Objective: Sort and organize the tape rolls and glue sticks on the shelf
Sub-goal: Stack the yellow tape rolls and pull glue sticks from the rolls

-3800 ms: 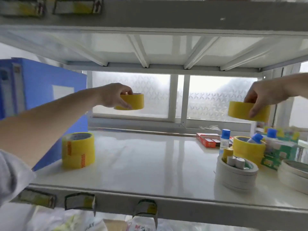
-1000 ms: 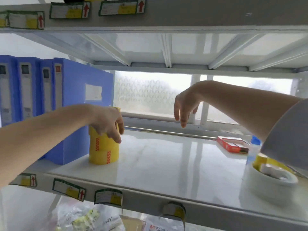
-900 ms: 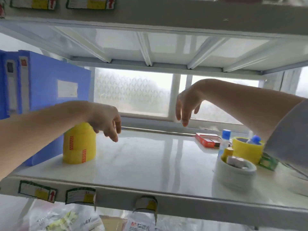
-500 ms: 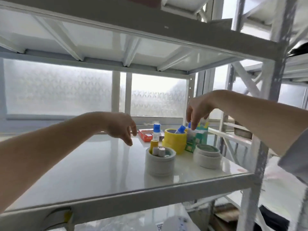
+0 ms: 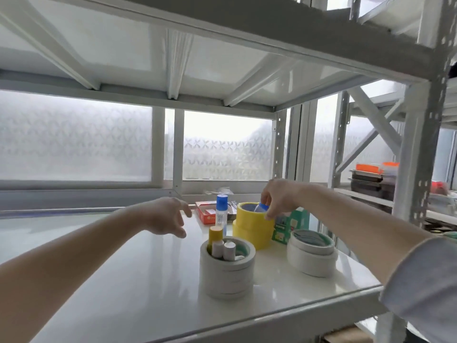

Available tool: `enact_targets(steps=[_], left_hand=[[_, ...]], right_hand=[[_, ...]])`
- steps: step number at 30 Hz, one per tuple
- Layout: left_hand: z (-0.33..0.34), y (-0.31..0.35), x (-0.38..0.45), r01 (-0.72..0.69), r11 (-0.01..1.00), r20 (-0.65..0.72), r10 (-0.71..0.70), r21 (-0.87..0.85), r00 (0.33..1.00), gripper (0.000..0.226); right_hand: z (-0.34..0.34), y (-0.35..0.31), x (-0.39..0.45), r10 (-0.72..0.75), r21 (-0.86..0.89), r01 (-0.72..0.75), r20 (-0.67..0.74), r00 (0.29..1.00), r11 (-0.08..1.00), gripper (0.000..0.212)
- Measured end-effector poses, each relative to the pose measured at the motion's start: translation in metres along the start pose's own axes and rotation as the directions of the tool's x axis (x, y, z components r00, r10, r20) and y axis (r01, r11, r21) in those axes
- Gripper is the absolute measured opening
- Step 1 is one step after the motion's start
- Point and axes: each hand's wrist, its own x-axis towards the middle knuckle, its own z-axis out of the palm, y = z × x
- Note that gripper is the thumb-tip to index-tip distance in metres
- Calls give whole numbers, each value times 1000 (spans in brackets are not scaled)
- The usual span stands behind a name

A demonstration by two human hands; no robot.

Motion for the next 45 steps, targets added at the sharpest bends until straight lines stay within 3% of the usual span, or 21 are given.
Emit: enact_targets(steps=[7,13,30,34,40,45], left_hand=[[32,-15,39,22,998,38,-20,-53,999,55],[42,-29,45,27,997,53,-24,-68,998,53],[30,-30,24,26,994,45,-21,-104,999,51],[16,-24,17,10,997,-13,-11,-83,1000,49],[-38,19,39,-139,989,-297,116,-57,948,39],[-44,99,81,-300,954,-247,285,-22,926,36]], right_hand=[[31,-16,43,7,-7,-7,49,999,1000,51],[49,-26,63,84,-40,-80,130,988,996,94],[32,-29,41,31,-7,-30,100,995,1000,81],[30,-31,32,8,19,-10,87,996,1000,82],[40,-29,24,-16,14,15,87,996,1000,84],[45,-26,25,-29,26,26,103,994,999,88]])
